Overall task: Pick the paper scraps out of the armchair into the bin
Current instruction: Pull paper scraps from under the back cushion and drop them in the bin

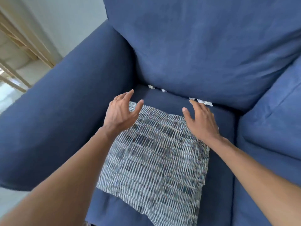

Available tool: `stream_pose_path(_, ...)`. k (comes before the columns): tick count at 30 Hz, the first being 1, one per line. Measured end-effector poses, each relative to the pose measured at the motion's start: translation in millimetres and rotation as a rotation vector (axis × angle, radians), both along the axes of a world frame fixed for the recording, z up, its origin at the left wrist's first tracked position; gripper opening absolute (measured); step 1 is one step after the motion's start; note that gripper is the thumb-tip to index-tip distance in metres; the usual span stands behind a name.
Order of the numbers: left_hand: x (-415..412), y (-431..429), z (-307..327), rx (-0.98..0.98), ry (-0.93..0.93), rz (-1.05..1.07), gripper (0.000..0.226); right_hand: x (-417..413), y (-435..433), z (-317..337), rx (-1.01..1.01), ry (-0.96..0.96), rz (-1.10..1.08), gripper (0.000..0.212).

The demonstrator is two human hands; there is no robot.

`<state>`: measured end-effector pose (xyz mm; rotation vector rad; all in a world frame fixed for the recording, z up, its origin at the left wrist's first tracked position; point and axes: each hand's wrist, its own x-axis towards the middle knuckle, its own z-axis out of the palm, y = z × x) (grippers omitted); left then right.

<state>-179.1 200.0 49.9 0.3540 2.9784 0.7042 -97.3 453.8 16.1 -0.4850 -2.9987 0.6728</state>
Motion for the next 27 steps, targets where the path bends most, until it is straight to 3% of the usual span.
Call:
stream_pose_path(5, -65.9, 21.4, -30.8, -0.030, -0.152, -0.004, 0.071, -41.9, 6.8, -23.3, -0.108, -0.181, -0.085, 0.064)
stream_pose_path(11, -113.3, 38.9, -77.5, -0.135, -0.349, 0.087, 0.062, -71.8, 21.4, -51.2, -0.098, -0.214, -0.411, 0.054)
stream_pose_path(18, -159.2, 68.9, -117.9, 0.020, -0.379, 0.146, 0.065, -94.5, 34.1, -72.8, -0.084, -0.075, -0.764, 0.038)
stream_pose_path(27, -183.7, 104.2, -143.7, 0.182, -0.370, 0.339, 0.059, -110.5, 58.0, -99.9, -0.125, -0.009, -1.018, 0.050)
